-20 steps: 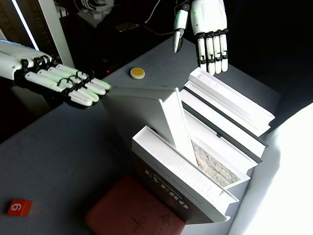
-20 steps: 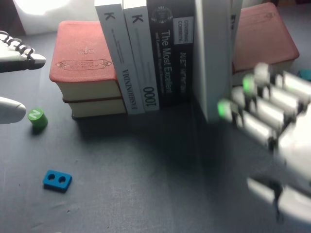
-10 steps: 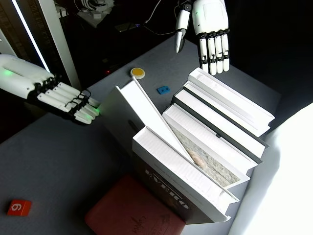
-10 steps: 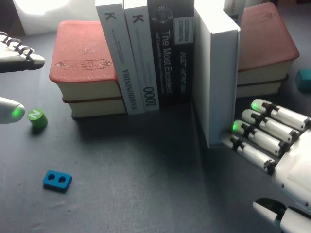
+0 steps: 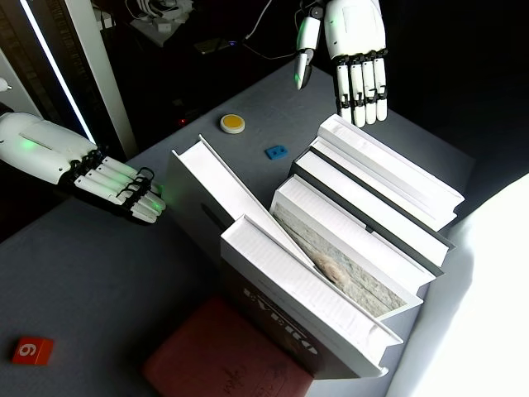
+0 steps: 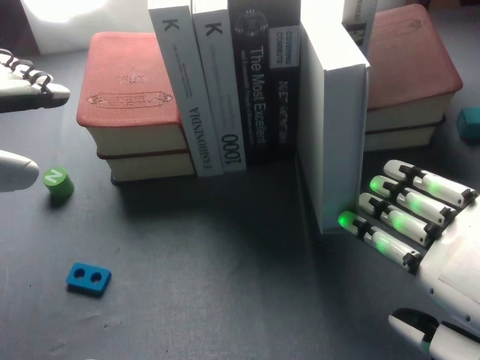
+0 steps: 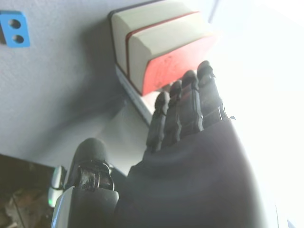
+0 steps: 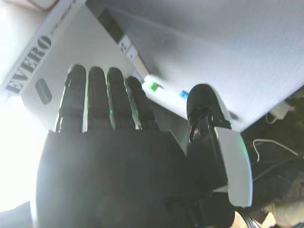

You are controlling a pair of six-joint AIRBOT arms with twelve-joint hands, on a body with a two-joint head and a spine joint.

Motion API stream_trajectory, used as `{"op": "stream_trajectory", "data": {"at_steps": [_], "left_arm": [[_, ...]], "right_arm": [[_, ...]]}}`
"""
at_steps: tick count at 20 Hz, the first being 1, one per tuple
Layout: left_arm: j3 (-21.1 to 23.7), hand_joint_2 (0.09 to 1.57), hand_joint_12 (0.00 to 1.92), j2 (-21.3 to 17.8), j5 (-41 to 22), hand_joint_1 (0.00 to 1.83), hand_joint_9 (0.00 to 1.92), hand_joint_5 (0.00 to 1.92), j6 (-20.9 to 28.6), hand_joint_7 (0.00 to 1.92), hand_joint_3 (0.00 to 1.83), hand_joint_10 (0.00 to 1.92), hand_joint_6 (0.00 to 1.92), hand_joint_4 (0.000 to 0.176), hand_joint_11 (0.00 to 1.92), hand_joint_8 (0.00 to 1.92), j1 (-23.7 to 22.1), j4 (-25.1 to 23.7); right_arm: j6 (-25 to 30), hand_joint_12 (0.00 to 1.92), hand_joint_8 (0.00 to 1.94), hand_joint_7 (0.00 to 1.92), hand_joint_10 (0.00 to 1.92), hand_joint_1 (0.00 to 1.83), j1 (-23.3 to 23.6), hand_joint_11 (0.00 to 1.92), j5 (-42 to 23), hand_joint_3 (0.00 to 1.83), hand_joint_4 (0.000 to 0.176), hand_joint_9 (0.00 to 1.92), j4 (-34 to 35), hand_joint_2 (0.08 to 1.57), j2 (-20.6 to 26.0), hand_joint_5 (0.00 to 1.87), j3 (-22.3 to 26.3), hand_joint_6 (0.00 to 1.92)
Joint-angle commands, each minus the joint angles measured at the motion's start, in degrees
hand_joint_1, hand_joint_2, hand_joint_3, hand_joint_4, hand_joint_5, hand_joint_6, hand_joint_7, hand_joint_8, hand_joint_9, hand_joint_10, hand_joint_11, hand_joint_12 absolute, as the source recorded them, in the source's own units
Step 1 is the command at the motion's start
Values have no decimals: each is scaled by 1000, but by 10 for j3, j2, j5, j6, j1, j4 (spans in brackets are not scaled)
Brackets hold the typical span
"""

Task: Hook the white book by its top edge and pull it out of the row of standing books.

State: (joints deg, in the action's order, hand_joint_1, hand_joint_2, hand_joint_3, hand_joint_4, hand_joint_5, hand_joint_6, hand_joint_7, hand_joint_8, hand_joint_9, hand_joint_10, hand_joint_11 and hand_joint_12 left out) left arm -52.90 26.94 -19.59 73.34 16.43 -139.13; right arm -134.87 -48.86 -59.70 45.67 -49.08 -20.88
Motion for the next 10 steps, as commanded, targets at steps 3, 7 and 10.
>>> {"op": "stream_trajectory", "data": {"at_steps": [3,7,10], "left_arm": [[0,1347,0,-1,42,0,0,0,0,0,1,0,0,0,0,0,-8,8],[0,1347,0,-1,42,0,0,4,0,1,0,0,1,0,0,0,-8,8],[0,1349,0,-1,42,0,0,0,0,0,1,0,0,0,0,0,-8,8]], "right_arm": [[-11,0,9,24,4,0,7,0,-73,1,0,10,-28,1359,1,21,3,8],[-20,0,1,5,0,0,21,0,-96,2,0,0,-28,1362,20,5,43,2],[-18,0,0,0,0,0,26,0,-110,2,0,0,-28,1361,31,7,68,3]]}}
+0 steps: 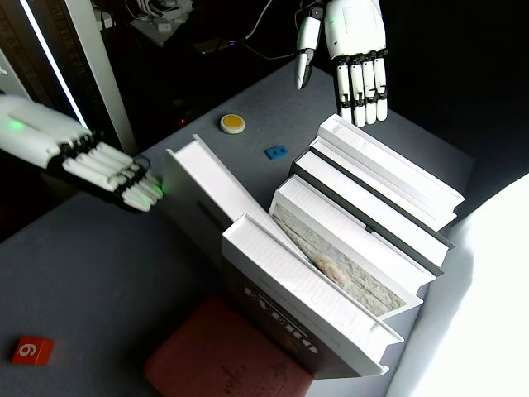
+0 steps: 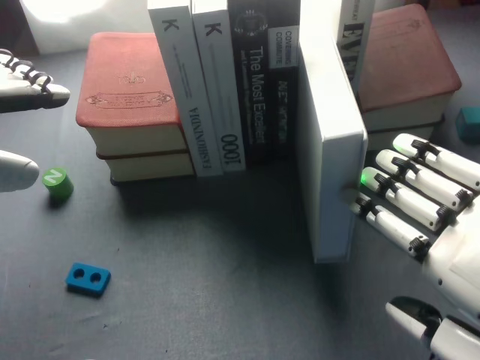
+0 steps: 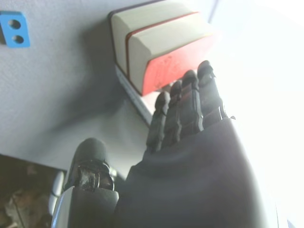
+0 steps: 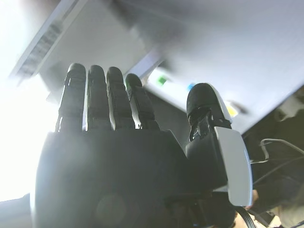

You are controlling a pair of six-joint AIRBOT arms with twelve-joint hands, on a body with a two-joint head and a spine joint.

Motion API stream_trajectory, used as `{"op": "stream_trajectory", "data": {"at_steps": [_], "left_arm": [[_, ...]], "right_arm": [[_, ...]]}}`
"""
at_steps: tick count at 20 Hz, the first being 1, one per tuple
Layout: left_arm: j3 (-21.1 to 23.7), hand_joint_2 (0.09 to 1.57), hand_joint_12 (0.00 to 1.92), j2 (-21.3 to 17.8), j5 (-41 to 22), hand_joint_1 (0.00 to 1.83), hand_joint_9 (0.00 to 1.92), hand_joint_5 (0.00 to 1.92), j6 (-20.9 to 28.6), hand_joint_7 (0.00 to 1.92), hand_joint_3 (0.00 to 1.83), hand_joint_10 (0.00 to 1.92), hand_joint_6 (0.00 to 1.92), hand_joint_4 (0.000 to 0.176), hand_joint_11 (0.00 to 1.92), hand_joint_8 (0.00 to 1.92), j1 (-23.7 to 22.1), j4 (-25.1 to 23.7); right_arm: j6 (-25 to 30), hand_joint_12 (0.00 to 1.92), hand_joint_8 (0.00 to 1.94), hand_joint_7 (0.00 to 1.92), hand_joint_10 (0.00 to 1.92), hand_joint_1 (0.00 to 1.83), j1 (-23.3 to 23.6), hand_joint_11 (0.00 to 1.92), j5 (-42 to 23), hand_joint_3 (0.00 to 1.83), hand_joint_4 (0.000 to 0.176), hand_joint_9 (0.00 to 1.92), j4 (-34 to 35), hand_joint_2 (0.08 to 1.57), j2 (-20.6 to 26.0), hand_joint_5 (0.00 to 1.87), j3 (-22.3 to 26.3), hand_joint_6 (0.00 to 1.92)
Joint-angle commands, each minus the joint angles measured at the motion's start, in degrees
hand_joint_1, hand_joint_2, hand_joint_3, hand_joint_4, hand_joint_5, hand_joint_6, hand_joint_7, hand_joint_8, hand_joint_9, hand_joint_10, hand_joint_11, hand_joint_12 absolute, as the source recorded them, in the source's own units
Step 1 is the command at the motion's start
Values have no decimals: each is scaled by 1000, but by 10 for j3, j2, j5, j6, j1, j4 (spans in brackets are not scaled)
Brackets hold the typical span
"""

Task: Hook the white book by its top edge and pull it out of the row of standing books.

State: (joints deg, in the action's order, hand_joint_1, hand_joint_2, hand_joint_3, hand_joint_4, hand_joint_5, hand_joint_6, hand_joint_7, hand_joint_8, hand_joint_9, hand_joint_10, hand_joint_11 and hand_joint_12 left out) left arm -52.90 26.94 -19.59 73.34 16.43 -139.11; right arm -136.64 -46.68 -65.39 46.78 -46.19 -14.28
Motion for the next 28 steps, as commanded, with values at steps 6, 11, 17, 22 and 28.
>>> {"op": "stream_trajectory", "data": {"at_steps": [6,11,17,22,28], "left_arm": [[0,1342,0,-1,41,0,0,0,0,0,0,0,0,0,0,0,-8,8],[0,1342,0,-1,41,0,0,0,0,0,0,0,0,0,0,0,-8,8],[-1,1339,0,-1,41,0,0,0,0,0,0,0,0,0,0,0,-8,8],[-1,1342,0,0,45,0,0,1,0,8,0,0,0,0,0,3,-9,8],[1,1342,0,0,47,0,0,0,-1,0,0,0,0,0,0,0,-9,7]], "right_arm": [[-3,0,3,22,0,0,18,0,-72,3,0,1,-39,1364,8,28,19,4],[-6,6,8,41,8,0,26,14,-97,0,0,22,-69,1351,19,46,54,9],[-6,12,2,43,6,0,38,7,-107,0,0,33,-82,1357,18,50,55,4],[31,4,0,26,1,0,85,4,-63,1,0,11,-82,1359,15,36,34,1],[138,18,11,67,13,0,185,35,50,1,0,45,-82,1358,20,85,-23,14]]}}
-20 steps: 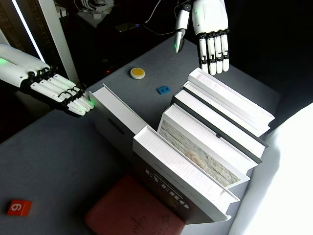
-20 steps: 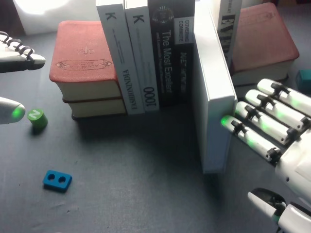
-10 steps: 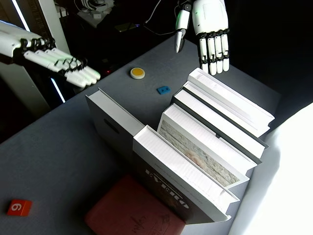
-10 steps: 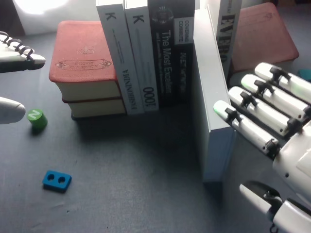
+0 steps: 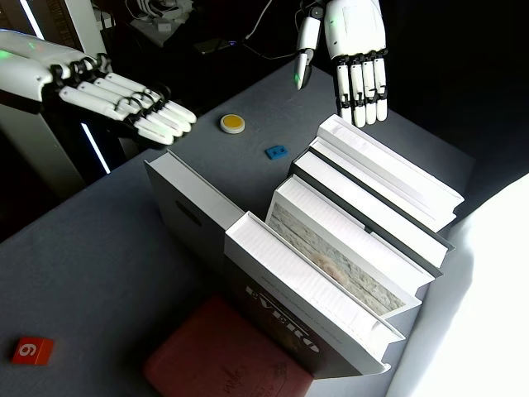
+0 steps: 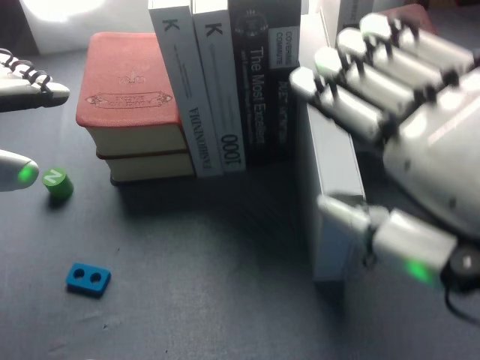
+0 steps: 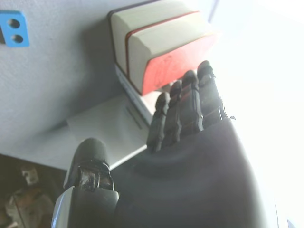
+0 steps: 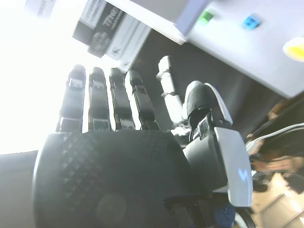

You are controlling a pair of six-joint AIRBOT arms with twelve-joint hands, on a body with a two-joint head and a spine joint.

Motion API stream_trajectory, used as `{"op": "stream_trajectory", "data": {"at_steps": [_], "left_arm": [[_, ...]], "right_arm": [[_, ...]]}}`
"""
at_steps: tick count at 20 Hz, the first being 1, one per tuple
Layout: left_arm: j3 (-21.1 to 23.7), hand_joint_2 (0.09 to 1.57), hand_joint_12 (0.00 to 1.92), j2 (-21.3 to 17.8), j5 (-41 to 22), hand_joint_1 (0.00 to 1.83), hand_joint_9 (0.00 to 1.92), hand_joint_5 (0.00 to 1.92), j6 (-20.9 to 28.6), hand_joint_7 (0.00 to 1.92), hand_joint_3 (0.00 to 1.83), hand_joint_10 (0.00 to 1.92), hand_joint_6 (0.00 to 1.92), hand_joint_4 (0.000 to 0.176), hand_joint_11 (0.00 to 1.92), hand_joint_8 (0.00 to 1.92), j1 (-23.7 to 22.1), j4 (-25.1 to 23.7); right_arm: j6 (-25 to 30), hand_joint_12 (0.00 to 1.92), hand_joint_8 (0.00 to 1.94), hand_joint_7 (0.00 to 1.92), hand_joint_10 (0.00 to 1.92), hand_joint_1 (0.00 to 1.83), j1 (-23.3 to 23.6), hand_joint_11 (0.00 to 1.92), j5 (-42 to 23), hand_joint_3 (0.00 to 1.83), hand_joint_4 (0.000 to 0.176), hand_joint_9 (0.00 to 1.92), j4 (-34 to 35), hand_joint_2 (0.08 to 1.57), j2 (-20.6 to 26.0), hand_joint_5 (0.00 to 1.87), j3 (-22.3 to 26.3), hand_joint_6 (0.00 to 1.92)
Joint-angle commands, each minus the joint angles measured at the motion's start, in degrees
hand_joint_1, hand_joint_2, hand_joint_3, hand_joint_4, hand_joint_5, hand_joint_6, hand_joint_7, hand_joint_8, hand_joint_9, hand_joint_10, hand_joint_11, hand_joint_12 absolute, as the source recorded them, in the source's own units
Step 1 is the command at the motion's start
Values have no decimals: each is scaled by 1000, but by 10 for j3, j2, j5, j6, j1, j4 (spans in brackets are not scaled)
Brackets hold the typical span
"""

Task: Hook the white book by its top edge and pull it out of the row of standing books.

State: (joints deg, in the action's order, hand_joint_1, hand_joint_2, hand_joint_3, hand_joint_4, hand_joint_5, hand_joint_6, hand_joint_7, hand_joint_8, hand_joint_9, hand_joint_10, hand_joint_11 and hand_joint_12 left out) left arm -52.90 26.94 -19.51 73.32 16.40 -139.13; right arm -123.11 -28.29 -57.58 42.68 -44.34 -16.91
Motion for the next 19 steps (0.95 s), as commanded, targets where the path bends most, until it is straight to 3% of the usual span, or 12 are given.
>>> {"op": "stream_trajectory", "data": {"at_steps": [1,4,5,7,9,10,15,17,19], "left_arm": [[3,1341,0,-1,46,0,0,13,-1,7,0,0,5,0,0,3,-9,8],[4,1338,0,-1,46,0,0,2,0,6,0,0,0,0,0,2,-10,8],[3,1338,0,-1,46,0,0,2,0,8,0,0,0,0,0,2,-10,8],[0,1338,0,0,46,0,0,6,1,20,0,0,2,0,0,7,-10,8],[0,1338,0,0,45,0,0,2,2,17,0,0,0,0,0,5,-10,8],[1,1338,0,0,45,0,0,5,3,21,0,0,2,0,1,6,-10,8],[2,1337,0,0,43,0,0,0,4,5,0,0,0,0,0,1,-10,9],[2,1334,0,0,43,0,0,0,5,1,0,0,0,0,0,0,-10,9],[1,1341,0,0,41,0,0,0,5,1,0,0,0,0,0,0,-10,9]], "right_arm": [[25,20,10,68,11,0,19,35,-3,0,0,43,-41,1358,6,89,-5,14],[94,36,7,69,14,0,60,51,83,0,0,56,-41,1348,17,90,-27,10],[101,194,1,84,11,0,71,9,94,3,0,73,-41,1342,17,105,-36,2],[130,250,0,84,7,0,98,0,135,2,0,76,-41,1336,16,100,-59,0],[163,155,2,63,4,0,119,0,166,3,0,53,-41,1342,17,83,-80,3],[165,218,3,76,6,0,128,0,172,2,0,68,-41,1343,16,92,-86,3],[175,175,4,74,4,0,152,0,205,2,0,61,-40,1344,16,90,-98,1],[178,73,6,48,6,0,161,0,220,5,0,31,-27,1354,16,71,-103,6],[177,123,1,62,2,0,161,0,220,0,0,44,-25,1344,16,84,-103,1]]}}
